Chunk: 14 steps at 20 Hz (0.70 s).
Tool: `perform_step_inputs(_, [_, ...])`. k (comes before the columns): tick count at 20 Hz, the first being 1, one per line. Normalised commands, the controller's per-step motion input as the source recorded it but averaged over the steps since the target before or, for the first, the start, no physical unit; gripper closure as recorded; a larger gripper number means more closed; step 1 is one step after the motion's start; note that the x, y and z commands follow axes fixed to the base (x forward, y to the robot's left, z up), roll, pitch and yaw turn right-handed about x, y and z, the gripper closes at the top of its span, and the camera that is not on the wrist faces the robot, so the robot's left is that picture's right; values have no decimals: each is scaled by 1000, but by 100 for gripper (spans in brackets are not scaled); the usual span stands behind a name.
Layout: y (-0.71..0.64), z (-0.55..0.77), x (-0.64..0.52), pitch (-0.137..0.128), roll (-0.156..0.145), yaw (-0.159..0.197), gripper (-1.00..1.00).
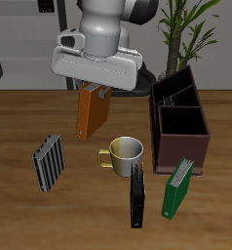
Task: Place the yellow book into the left desk caddy's front compartment and place the orange book into the left desk caddy's left compartment and place the black book into the left desk caddy's back compartment
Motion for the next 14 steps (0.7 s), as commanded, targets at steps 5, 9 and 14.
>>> perform_step_inputs(5, [396, 269, -400, -24, -11, 69, 100])
perform_step_inputs(9, [355, -163, -439, 55, -37, -28, 100])
perform_step_inputs(14, [373, -144, -467, 9, -7, 52, 100])
